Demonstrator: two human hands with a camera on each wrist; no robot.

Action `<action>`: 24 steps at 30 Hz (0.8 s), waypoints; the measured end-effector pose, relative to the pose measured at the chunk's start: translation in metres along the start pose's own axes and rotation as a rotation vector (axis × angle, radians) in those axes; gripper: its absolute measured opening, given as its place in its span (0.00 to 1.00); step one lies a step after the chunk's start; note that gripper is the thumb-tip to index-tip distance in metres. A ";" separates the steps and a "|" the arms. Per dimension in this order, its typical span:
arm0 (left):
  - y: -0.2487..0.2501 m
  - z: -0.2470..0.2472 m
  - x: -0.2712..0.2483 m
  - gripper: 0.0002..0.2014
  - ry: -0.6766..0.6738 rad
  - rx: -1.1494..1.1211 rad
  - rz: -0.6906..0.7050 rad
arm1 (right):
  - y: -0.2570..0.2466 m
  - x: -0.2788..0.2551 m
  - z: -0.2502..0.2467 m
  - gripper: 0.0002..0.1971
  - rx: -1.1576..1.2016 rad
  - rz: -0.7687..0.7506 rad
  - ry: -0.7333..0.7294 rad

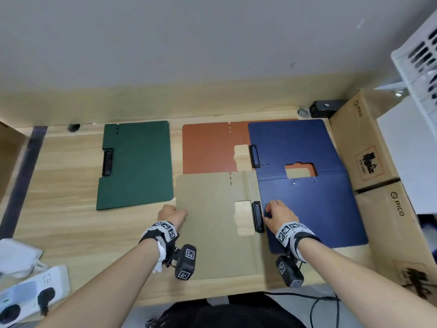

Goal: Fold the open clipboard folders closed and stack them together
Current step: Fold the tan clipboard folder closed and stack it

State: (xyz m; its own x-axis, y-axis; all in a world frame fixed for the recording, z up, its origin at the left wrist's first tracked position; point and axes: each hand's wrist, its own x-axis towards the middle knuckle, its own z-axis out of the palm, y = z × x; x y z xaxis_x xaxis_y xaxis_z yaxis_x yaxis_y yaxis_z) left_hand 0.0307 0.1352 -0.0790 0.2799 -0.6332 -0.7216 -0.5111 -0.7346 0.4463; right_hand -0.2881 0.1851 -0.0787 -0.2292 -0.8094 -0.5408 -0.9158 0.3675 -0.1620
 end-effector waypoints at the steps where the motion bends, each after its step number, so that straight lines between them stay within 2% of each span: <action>1: 0.000 -0.001 0.003 0.11 -0.006 -0.021 -0.008 | 0.000 0.000 0.000 0.10 -0.002 0.002 0.002; 5: -0.002 -0.007 0.008 0.13 0.003 -0.119 0.022 | -0.003 0.001 0.000 0.10 -0.004 0.008 -0.007; 9: -0.007 -0.011 0.005 0.08 -0.156 -0.233 0.076 | -0.006 0.002 -0.003 0.10 -0.016 0.018 -0.027; 16: 0.012 -0.037 -0.009 0.13 -0.211 -0.010 0.182 | -0.019 -0.001 -0.016 0.06 -0.068 0.047 -0.076; 24: 0.031 -0.095 0.002 0.11 -0.115 0.059 0.247 | -0.031 -0.001 -0.014 0.11 -0.186 -0.016 -0.097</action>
State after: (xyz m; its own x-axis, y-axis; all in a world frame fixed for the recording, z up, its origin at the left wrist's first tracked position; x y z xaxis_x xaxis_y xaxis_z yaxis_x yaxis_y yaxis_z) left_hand 0.0927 0.0883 -0.0160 0.0490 -0.7569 -0.6517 -0.6000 -0.5439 0.5867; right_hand -0.2646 0.1679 -0.0613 -0.1891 -0.7634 -0.6177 -0.9663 0.2565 -0.0212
